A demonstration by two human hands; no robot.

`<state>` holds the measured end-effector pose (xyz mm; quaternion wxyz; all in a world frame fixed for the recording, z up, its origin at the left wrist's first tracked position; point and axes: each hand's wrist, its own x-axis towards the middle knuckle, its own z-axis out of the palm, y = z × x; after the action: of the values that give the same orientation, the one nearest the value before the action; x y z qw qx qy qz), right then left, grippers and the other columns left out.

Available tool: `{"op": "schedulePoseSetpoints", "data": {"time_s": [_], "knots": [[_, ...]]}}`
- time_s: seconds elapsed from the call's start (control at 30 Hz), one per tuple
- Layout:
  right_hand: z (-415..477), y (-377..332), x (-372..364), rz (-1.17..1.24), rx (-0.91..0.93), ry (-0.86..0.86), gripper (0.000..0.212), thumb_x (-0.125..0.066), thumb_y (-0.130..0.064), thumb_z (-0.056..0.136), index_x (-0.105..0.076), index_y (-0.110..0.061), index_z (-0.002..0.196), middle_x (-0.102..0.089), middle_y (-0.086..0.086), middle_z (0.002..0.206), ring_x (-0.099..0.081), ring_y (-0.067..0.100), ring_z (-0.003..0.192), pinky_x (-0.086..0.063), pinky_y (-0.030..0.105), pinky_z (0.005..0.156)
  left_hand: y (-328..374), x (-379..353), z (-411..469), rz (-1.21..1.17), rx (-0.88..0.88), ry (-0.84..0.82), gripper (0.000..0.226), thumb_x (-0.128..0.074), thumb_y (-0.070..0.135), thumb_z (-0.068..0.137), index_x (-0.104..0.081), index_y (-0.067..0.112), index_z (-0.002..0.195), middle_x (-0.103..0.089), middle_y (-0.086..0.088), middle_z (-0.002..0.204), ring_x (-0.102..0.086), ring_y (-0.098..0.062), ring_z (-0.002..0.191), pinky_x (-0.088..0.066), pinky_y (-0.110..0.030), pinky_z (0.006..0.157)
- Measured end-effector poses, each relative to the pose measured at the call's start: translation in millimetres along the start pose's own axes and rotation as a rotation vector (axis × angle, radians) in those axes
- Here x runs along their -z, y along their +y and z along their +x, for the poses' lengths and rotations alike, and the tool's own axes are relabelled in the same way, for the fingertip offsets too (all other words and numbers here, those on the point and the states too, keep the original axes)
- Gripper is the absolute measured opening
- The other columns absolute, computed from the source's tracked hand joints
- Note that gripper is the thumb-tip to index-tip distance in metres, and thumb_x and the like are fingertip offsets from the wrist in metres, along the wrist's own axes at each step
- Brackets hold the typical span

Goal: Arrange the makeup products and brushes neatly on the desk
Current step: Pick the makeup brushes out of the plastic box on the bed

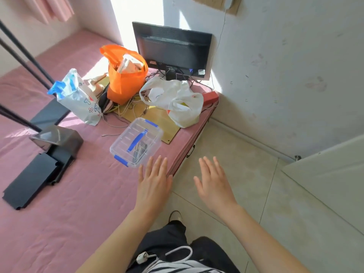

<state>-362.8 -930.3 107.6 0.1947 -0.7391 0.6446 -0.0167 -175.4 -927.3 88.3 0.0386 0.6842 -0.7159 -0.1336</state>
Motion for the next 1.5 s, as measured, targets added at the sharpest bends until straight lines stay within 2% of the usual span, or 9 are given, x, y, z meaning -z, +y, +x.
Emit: {"op": "schedulePoseSetpoints", "data": {"time_s": [0.2,0.33,0.5,0.77,1.03,1.17,1.27,1.37,1.5], "knots": [[84,-11,4,-0.031,0.108,-0.051,0.060,-0.030,-0.038,0.101,-0.013,-0.010,0.152,-0.014,0.006,0.159,0.003,0.027,0.148,-0.010,0.041,0.121,-25,11,54,-0.006,0.118,0.013,0.055,-0.048,0.030,0.096,-0.035,0.012,0.146,-0.036,-0.008,0.151,-0.022,-0.029,0.144,-0.016,-0.049,0.117],[136,-21,4,-0.073,0.226,-0.092,0.060,-0.030,-0.038,0.101,-0.014,-0.009,0.151,-0.015,0.008,0.159,0.000,0.028,0.148,-0.005,0.040,0.121,-40,11,80,-0.044,0.240,0.020,0.055,-0.045,0.030,0.098,-0.031,0.012,0.148,-0.032,-0.008,0.153,-0.021,-0.027,0.145,-0.014,-0.045,0.117],[205,-31,14,-0.082,0.370,-0.133,0.060,-0.031,-0.037,0.101,-0.014,-0.009,0.151,-0.015,0.008,0.159,-0.001,0.026,0.148,-0.004,0.038,0.121,-49,13,112,-0.065,0.378,0.074,0.053,-0.047,0.027,0.097,-0.035,0.009,0.145,-0.036,-0.010,0.151,-0.026,-0.028,0.142,-0.019,-0.045,0.118],[303,-36,20,-0.241,0.662,-0.290,0.060,-0.029,-0.038,0.101,-0.014,-0.008,0.151,-0.016,0.008,0.159,-0.004,0.025,0.148,-0.006,0.038,0.121,-46,-1,159,-0.155,0.739,0.059,0.057,-0.033,0.036,0.101,-0.016,0.015,0.152,-0.015,-0.004,0.159,-0.008,-0.023,0.147,-0.010,-0.041,0.120],[375,-44,-28,-0.335,0.824,-0.435,0.057,-0.033,-0.030,0.101,-0.018,-0.006,0.150,-0.020,0.011,0.157,-0.012,0.027,0.147,-0.011,0.039,0.120,-64,-43,187,-0.289,0.995,0.044,0.055,-0.045,0.026,0.098,-0.029,0.008,0.148,-0.030,-0.010,0.154,-0.022,-0.027,0.144,-0.016,-0.040,0.119],[404,-53,-67,-0.414,0.861,-0.461,0.057,-0.031,-0.026,0.101,-0.012,-0.005,0.150,-0.019,0.009,0.157,-0.013,0.026,0.146,-0.013,0.039,0.119,-89,-69,197,-0.369,1.076,0.074,0.053,-0.046,0.023,0.098,-0.032,0.006,0.146,-0.034,-0.011,0.152,-0.027,-0.027,0.142,-0.017,-0.037,0.118],[424,-58,-96,-0.408,0.854,-0.459,0.054,-0.032,-0.023,0.101,-0.015,-0.005,0.149,-0.022,0.010,0.156,-0.016,0.025,0.145,-0.013,0.036,0.119,-110,-92,201,-0.490,1.151,0.133,0.053,-0.046,0.023,0.098,-0.032,0.006,0.145,-0.036,-0.012,0.150,-0.030,-0.028,0.138,-0.023,-0.040,0.116],[441,-59,-122,-0.378,0.797,-0.458,0.053,-0.034,-0.020,0.100,-0.017,-0.005,0.148,-0.023,0.012,0.155,-0.018,0.026,0.144,-0.016,0.035,0.118,-132,-118,202,-0.556,1.204,0.182,0.050,-0.046,0.022,0.097,-0.035,0.007,0.144,-0.040,-0.013,0.146,-0.035,-0.029,0.134,-0.028,-0.042,0.112],[457,-59,-158,-0.347,0.707,-0.495,0.058,-0.038,-0.021,0.099,-0.013,-0.003,0.149,-0.020,0.017,0.154,-0.020,0.031,0.143,-0.024,0.038,0.116,-159,-151,205,-0.626,1.308,0.228,0.049,-0.047,0.021,0.097,-0.035,0.007,0.142,-0.042,-0.014,0.144,-0.037,-0.029,0.131,-0.029,-0.039,0.107]]}}
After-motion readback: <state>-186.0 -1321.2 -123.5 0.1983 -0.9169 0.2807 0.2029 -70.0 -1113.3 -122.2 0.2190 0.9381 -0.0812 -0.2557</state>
